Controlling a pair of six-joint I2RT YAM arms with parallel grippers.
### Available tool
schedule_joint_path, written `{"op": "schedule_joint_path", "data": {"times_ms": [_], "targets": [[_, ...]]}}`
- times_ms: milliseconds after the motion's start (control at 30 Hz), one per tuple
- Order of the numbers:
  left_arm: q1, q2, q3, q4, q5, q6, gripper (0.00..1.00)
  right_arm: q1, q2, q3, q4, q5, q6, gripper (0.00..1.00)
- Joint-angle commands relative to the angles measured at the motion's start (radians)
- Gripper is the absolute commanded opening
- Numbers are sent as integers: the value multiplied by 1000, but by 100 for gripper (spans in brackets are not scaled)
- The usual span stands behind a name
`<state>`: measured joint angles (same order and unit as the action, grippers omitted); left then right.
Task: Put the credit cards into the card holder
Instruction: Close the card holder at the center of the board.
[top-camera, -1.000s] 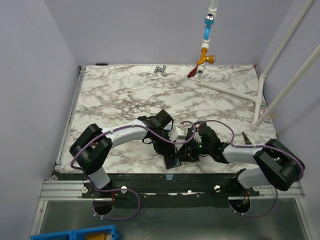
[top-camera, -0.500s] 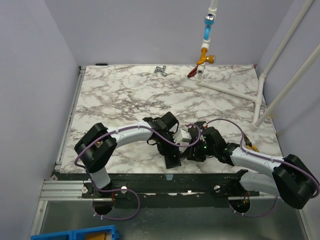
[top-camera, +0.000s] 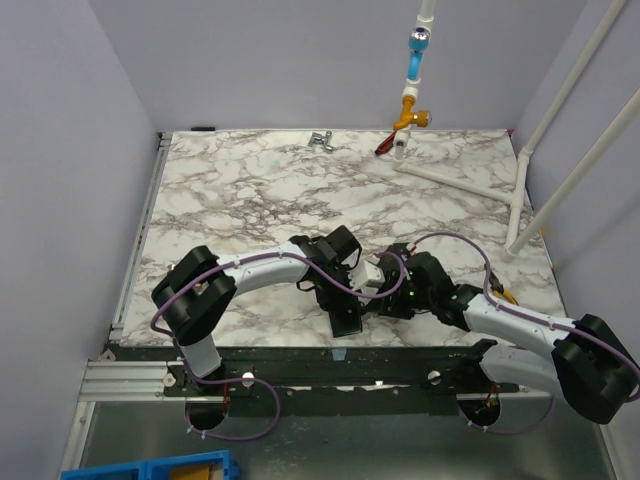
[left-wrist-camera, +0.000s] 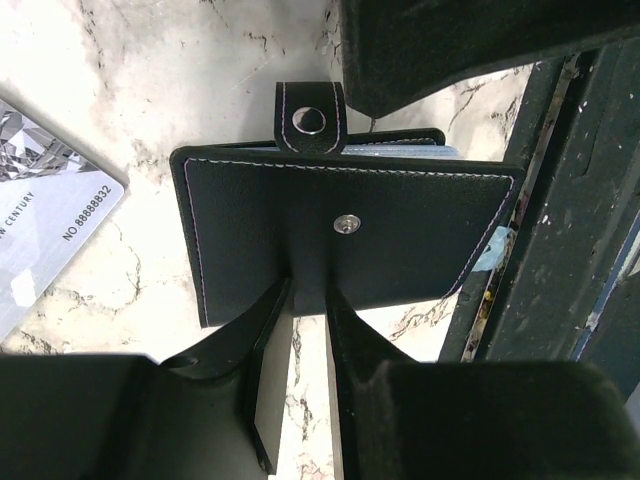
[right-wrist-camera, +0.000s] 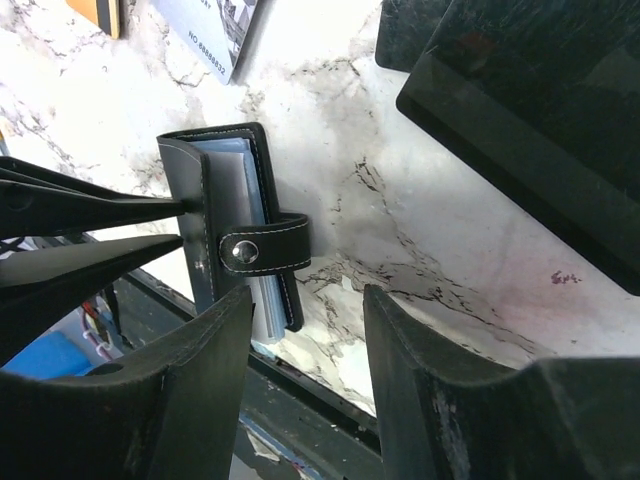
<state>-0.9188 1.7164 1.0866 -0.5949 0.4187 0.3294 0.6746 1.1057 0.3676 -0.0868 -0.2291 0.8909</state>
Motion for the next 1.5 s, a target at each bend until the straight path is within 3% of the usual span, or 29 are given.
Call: {"op": "schedule_joint_path", "data": {"times_ms": [0,233,467,633,867,1467], "targets": [[-6,-34,11,-24,-31,31,21,24,8,3,10,29,-54,52],[-6,-36,6,-25,-26,29,20,75,34,-12,27,88,-73,58],[-5,-66,-10,-9,-48,72,20,143,90,-11,111,241,-86,64],[-7,-62,-9,-25,-29,80,20,160,67,-11,159,400,-60,60],[-6,-46,-7,-31,-40,99,20,166,-69,-88,214,494,19,49],[-6,-33,11,-28,-69,102,20,168,-212,-150,129,514,97,44]]}}
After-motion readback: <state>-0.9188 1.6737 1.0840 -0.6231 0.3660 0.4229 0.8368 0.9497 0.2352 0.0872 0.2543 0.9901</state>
